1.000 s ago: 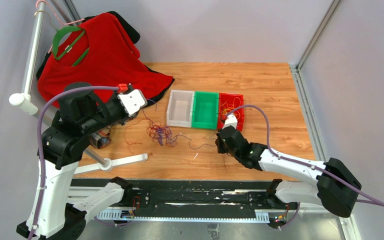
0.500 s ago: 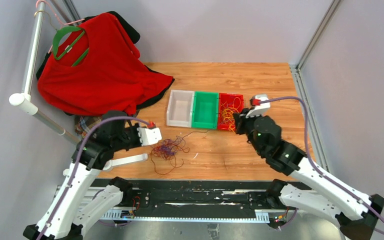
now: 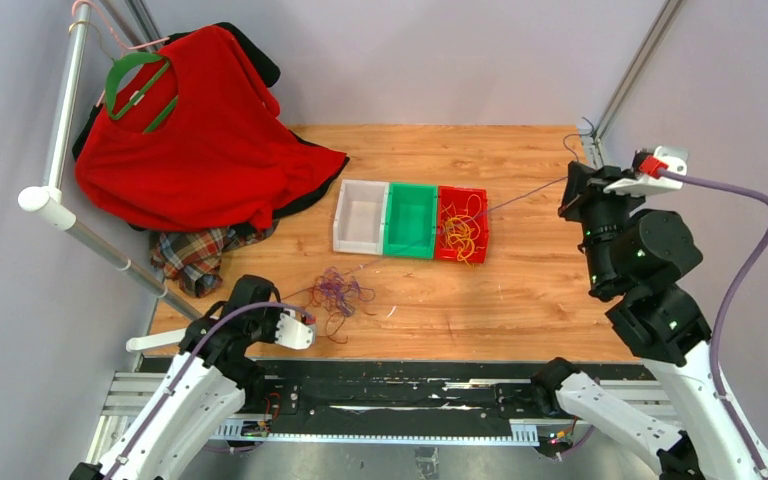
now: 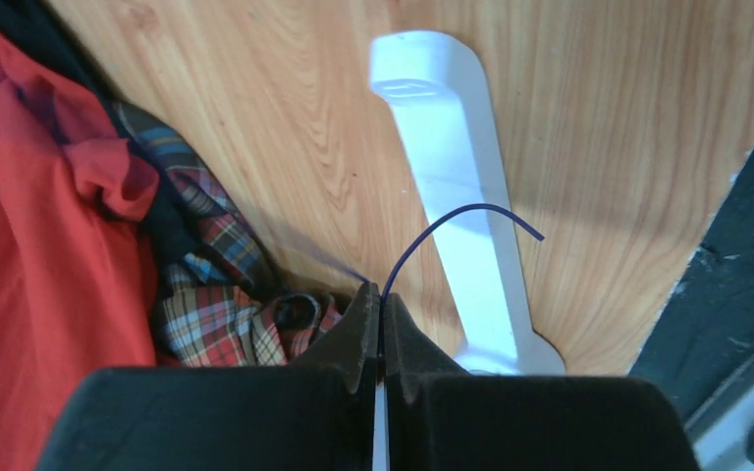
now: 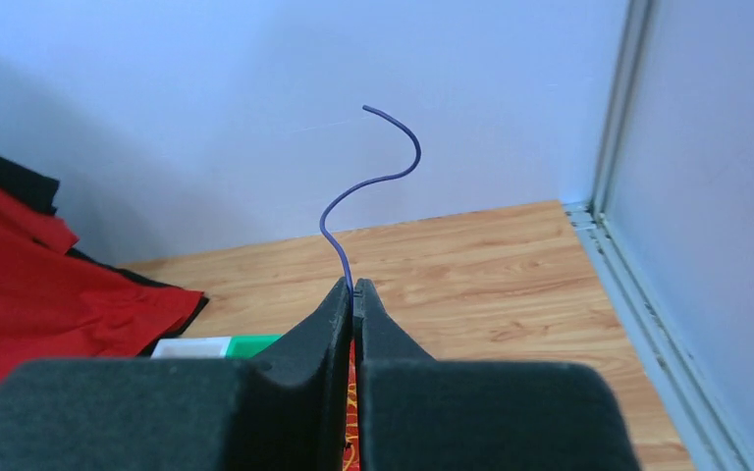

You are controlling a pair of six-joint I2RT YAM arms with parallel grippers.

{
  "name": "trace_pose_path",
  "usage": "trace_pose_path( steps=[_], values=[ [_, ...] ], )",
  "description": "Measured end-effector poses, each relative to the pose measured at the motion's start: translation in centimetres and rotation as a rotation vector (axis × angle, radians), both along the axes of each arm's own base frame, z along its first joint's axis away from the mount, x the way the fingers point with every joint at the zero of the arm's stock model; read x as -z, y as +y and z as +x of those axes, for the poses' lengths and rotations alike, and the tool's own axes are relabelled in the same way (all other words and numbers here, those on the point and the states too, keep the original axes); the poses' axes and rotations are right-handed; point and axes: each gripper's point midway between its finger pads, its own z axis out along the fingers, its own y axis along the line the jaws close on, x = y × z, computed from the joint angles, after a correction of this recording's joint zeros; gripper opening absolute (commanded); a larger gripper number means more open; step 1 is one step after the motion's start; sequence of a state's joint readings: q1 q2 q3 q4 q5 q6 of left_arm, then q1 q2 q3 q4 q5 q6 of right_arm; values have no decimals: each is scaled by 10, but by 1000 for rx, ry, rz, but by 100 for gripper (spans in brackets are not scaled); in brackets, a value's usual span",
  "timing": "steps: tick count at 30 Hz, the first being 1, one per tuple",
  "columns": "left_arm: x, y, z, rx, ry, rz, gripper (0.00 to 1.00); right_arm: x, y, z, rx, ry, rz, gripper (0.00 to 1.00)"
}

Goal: Untangle the cables

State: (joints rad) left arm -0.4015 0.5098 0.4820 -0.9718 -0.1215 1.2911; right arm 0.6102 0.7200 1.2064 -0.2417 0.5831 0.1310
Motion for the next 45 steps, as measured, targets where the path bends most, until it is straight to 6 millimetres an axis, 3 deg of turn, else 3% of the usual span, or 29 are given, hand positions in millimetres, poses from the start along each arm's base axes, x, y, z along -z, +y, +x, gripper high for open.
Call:
trace_pose_path(
  steps=[3, 8, 15, 18, 22, 26, 29, 32, 34, 35, 37, 38, 41, 44, 45],
  values=[
    [16, 9, 2, 38, -25, 84, 0, -10, -10, 4, 57, 17, -32, 1],
    [11, 11, 15, 90, -130, 136, 0, -12, -35, 20, 201, 105, -113, 1],
    [12, 17, 23, 110, -155, 211, 0, -45, -88, 28, 453, 134, -175, 1],
    [17, 23, 22, 102, -136, 252, 0, -48, -117, 33, 566, 170, -182, 1],
    [20, 31, 20, 79, -113, 297, 0, -26, -169, 36, 713, 263, -124, 1],
    [26, 44, 12, 49, -59, 363, 1, -28, -203, 30, 803, 253, 14, 1],
    [28, 48, 11, 36, -47, 386, 18, -37, -208, 33, 760, 203, 132, 1],
    [27, 45, 14, 23, -53, 359, 28, -35, -190, 51, 621, 183, 212, 1],
    [20, 37, 16, 9, -53, 293, 53, -25, -171, 66, 502, 178, 240, 1],
    [10, 30, 20, -1, -63, 242, 61, -13, -157, 73, 435, 193, 248, 1],
    [-14, 14, 28, -18, -97, 135, 87, 17, -130, 82, 329, 241, 247, 8],
    [-29, 6, 34, -27, -120, 76, 93, 37, -108, 86, 254, 278, 235, 12],
    [-64, -16, 45, -57, -159, -89, 96, 86, -38, 91, 38, 372, 170, 22],
    [-82, -34, 47, -92, -123, -215, 95, 127, 21, 87, -136, 442, 100, 30],
    [-86, -39, 47, -104, -105, -252, 94, 152, 45, 83, -204, 480, 59, 32]
  ],
)
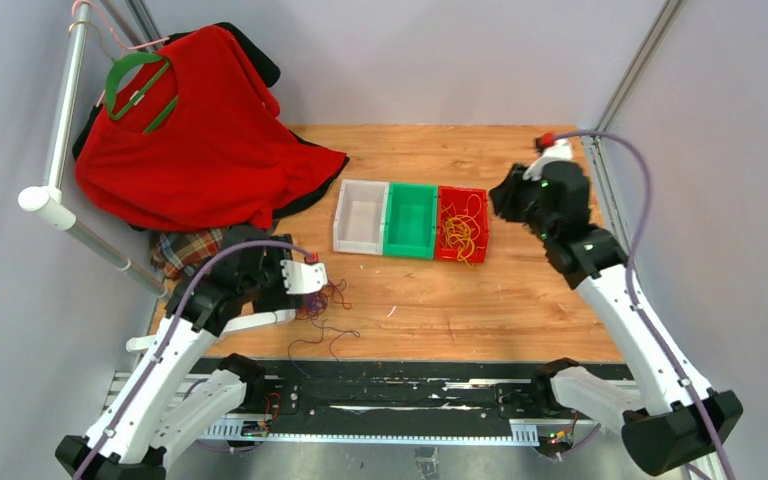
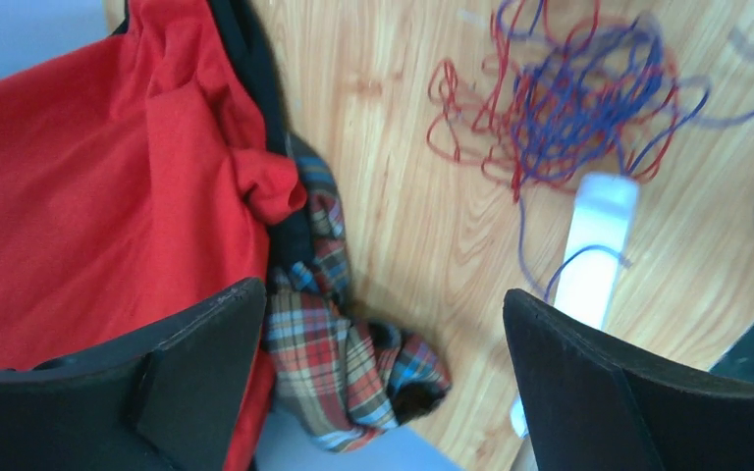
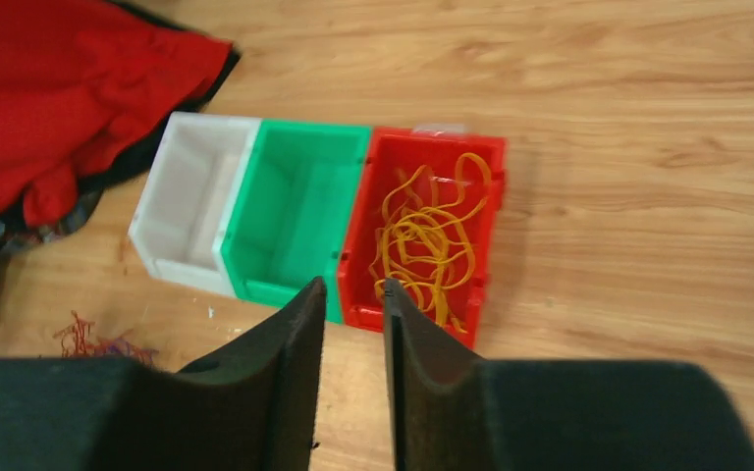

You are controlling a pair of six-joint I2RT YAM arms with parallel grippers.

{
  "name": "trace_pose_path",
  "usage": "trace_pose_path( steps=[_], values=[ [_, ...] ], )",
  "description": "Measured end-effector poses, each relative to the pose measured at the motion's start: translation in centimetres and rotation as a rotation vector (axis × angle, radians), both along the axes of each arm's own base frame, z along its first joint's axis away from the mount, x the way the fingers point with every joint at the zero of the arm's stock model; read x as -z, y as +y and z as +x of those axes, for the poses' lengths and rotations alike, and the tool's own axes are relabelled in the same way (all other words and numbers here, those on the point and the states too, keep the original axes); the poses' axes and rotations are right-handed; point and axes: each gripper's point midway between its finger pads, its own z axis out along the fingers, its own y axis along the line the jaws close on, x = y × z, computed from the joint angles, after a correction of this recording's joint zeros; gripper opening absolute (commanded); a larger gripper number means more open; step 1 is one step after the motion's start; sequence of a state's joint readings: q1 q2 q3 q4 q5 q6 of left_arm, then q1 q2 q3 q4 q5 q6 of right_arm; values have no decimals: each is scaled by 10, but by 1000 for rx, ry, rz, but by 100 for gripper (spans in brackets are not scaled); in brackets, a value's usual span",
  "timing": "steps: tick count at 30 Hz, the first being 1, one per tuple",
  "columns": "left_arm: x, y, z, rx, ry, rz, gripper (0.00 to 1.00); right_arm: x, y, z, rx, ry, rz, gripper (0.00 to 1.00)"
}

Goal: Untangle the cables

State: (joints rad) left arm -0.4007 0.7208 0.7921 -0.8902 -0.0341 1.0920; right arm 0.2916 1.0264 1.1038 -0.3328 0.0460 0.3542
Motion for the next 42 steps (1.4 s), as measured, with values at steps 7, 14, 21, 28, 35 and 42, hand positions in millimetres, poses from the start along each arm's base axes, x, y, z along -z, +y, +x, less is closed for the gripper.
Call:
trace_pose_path(
  steps=[7, 14, 21, 28, 35, 42],
  values=[
    [4, -39, 7, -44, 178, -200, 86, 71, 94, -36, -280, 74, -66, 36],
    [64, -55, 9, -119, 472, -217, 82, 112, 146, -67, -425, 97, -122, 40],
    [93, -61, 10, -131, 581, -213, 62, 136, 167, -88, -496, 84, -122, 47],
    [108, -58, 0, -124, 625, -188, 1, 160, 190, -94, -527, 118, -62, 53],
    [61, -67, 2, -93, 546, -279, 1, 172, 220, -102, -593, 145, 1, 54],
    [-21, -91, 9, -27, 394, -467, 1, 158, 264, -107, -697, 127, 64, 55]
  ],
)
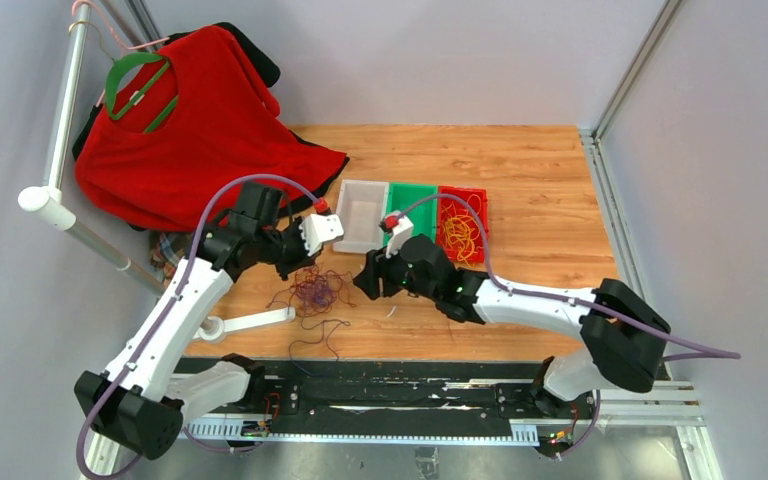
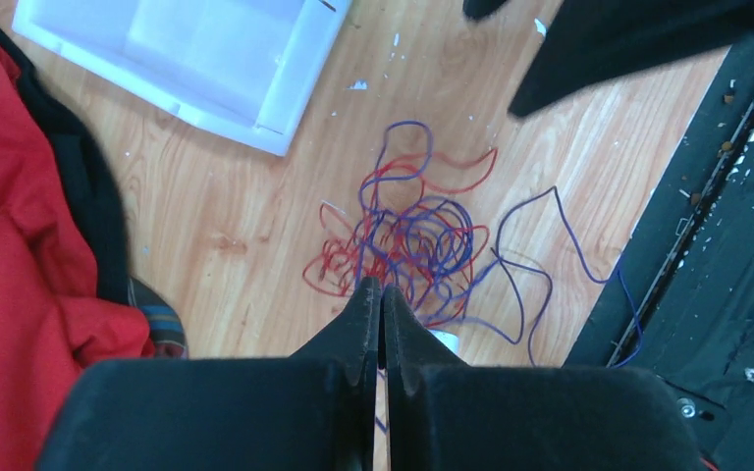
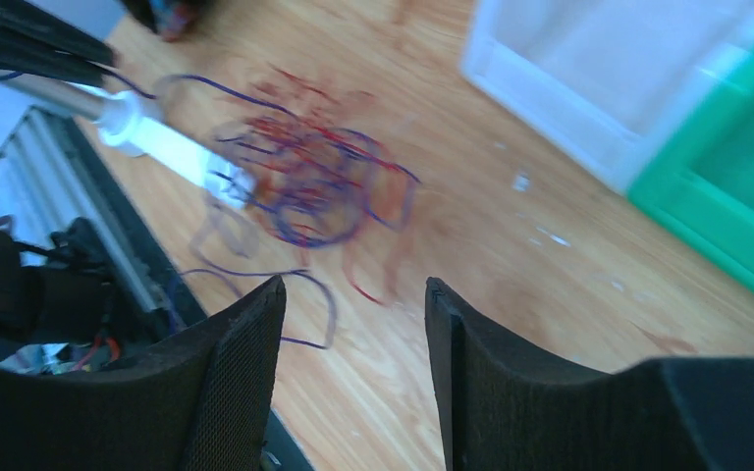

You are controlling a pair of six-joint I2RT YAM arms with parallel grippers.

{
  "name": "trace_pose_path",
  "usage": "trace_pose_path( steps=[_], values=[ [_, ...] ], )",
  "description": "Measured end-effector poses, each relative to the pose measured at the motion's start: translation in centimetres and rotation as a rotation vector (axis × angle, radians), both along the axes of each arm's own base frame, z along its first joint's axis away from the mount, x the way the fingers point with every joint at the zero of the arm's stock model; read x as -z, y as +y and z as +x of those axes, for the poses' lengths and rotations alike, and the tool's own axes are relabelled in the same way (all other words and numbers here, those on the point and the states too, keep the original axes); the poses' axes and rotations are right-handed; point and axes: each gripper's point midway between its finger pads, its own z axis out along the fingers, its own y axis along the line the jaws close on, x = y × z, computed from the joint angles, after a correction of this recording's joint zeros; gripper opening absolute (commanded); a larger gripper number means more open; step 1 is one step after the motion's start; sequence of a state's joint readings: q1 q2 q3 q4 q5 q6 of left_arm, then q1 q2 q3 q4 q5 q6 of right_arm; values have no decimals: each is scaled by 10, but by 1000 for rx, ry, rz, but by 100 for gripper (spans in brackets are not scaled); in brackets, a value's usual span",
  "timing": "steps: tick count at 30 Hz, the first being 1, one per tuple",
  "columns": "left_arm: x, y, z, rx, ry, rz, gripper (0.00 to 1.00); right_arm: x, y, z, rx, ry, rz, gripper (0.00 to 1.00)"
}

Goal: Untangle the cables

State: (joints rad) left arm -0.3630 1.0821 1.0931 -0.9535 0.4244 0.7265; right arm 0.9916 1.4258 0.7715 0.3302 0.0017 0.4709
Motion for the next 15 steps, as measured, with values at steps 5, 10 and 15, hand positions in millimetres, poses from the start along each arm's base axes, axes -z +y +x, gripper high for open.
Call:
trace_pose_path(
  steps=[5, 10, 15],
  values=[
    [-1, 3, -9, -7, 22, 0, 1, -10, 36, -13, -78, -16, 40, 55],
    [-17, -1, -16, -19, 43, -37, 1, 3, 47, -19, -109, -3, 24, 58],
    [-67, -11, -13, -23, -36, -134, 1, -4, 65, -16, -134, -44, 41, 58]
  ],
)
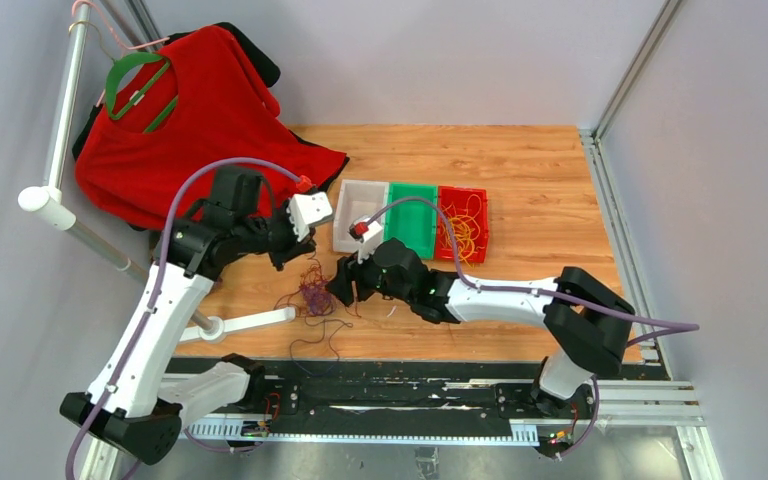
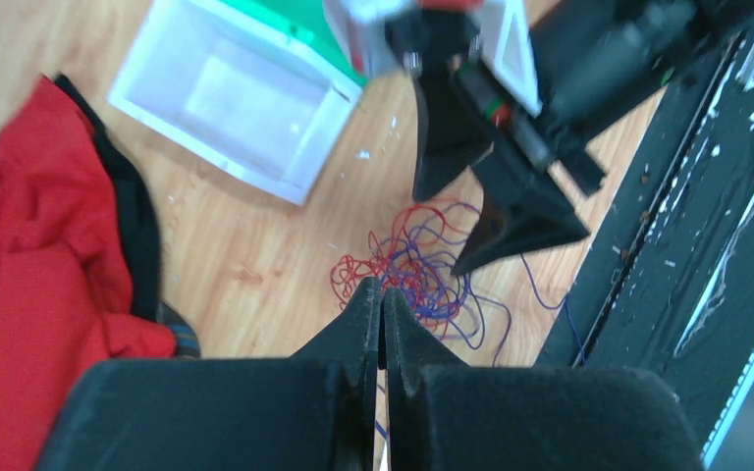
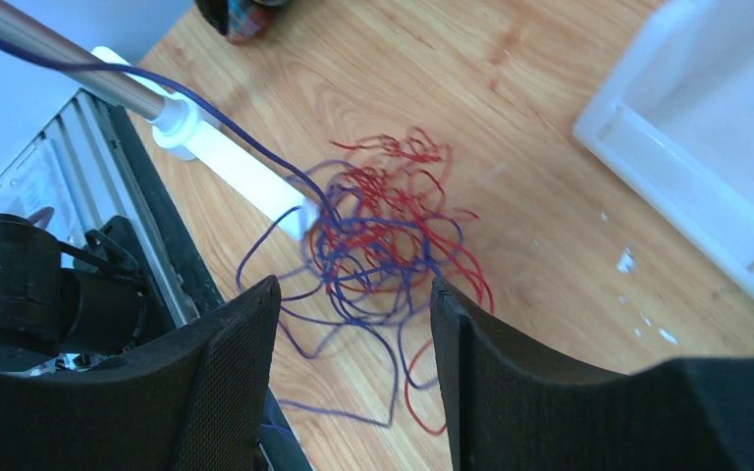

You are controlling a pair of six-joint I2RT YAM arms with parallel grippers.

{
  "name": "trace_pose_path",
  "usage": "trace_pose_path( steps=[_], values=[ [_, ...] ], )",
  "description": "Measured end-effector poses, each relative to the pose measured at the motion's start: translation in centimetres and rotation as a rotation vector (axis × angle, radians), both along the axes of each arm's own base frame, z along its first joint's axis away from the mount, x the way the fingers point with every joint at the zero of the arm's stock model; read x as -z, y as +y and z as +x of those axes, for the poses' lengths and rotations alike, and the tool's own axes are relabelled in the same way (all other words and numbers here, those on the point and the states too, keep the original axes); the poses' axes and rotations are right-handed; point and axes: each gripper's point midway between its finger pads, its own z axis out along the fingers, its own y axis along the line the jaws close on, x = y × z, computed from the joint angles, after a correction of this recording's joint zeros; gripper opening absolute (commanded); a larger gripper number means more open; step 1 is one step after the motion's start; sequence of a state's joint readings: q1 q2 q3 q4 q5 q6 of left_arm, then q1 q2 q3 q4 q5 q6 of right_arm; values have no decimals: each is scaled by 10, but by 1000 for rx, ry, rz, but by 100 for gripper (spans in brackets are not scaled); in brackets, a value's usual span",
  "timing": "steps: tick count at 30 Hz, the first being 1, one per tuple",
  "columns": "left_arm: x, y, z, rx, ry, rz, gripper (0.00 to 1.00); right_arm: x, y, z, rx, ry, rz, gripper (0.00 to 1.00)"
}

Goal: Untangle the cables

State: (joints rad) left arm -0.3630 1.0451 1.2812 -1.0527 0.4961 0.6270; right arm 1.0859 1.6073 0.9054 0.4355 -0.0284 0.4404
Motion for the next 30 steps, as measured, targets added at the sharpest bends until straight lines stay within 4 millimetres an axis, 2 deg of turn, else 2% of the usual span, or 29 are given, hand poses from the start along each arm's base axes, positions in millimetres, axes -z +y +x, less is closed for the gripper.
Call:
trace_pose_path(
  steps=[3, 8, 12, 15, 17, 18, 24, 28, 30],
  values=[
    [-24, -4, 0, -2, -38, -47, 1, -11, 17, -1, -29, -47, 30, 58],
    [-47, -8, -6, -2, -50, -93, 0, -25, 39, 1, -44, -107, 56, 57],
    [-72, -11, -13, 4, -72, -139, 0, -28, 47, 12, -7, -142, 59, 49],
    [-100, -13, -17, 11, -110, -186, 0, -29, 53, 20, 15, -154, 55, 42],
    [-124, -15, -20, 18, -153, -224, 1, -28, 55, 23, 23, -156, 54, 41],
    [-142, -16, -23, 23, -185, -249, 0, -26, 55, 24, 27, -155, 50, 41],
    [-214, -16, -32, 22, -324, -346, 1, -5, 45, 30, 50, -130, 19, 39],
    [-256, -11, -34, -1, -426, -389, 1, 28, 24, 29, 86, -104, -38, 40],
    [-278, -6, -32, -30, -490, -404, 0, 56, 3, 25, 112, -85, -95, 40]
  ],
)
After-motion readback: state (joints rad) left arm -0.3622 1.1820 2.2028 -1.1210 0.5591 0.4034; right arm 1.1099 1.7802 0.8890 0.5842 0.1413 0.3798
